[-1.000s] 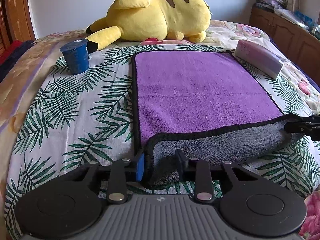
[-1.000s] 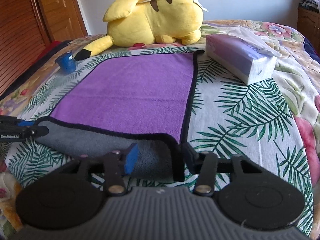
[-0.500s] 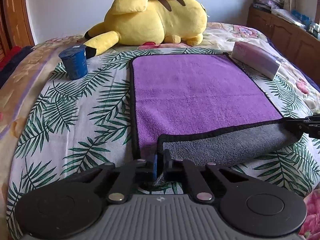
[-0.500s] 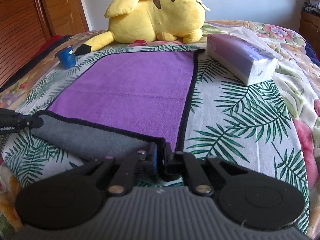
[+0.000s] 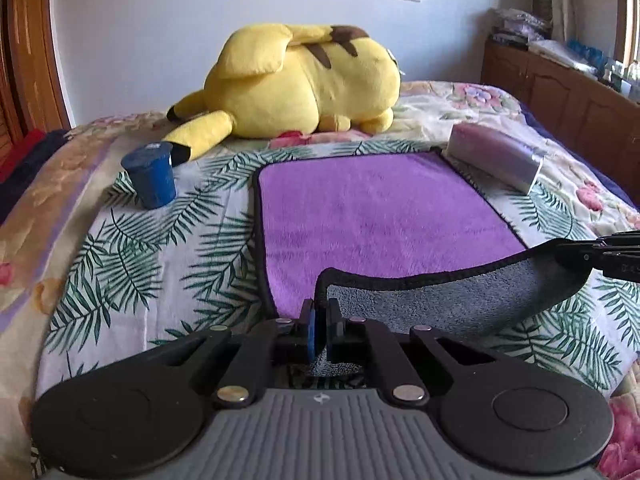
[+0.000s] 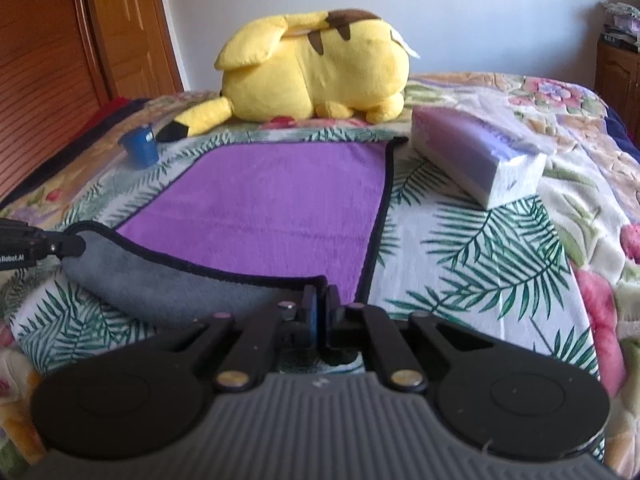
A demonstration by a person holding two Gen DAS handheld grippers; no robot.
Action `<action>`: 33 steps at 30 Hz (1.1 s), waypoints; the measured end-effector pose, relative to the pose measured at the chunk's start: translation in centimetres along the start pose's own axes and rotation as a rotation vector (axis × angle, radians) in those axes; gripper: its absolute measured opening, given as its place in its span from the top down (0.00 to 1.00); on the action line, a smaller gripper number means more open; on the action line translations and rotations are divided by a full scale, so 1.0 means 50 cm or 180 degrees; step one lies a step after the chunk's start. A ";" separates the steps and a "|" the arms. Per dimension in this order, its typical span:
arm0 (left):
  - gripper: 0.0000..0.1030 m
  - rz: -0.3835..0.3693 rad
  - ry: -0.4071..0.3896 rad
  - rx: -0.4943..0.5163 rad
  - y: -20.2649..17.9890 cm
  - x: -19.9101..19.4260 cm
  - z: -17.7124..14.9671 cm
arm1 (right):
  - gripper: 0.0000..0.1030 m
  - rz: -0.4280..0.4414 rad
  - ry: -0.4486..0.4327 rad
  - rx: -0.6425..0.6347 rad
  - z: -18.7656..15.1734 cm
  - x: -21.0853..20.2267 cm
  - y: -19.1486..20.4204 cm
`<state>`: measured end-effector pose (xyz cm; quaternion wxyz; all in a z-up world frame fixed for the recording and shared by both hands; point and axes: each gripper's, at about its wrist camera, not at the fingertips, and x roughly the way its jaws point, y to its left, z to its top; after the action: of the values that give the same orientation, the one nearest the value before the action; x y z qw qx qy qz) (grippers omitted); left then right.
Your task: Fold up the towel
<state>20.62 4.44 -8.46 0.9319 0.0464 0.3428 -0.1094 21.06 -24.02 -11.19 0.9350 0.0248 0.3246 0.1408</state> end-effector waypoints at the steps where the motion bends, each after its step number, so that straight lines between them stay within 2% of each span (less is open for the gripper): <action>1: 0.95 -0.0002 -0.0017 -0.0003 0.000 -0.003 0.001 | 0.96 0.0014 -0.0031 0.0003 0.002 -0.003 -0.001; 19: 0.95 -0.0004 -0.0246 -0.0027 -0.003 -0.035 0.019 | 0.96 0.0089 -0.0252 0.0033 0.014 -0.018 -0.007; 33: 0.95 -0.0028 -0.0404 -0.0017 -0.014 -0.040 0.049 | 0.96 0.0101 -0.0389 -0.0128 0.031 -0.021 -0.003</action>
<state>20.50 3.73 -5.30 0.9514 0.0353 0.2835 -0.1153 21.26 -24.37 -9.34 0.9510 0.0197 0.2636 0.1602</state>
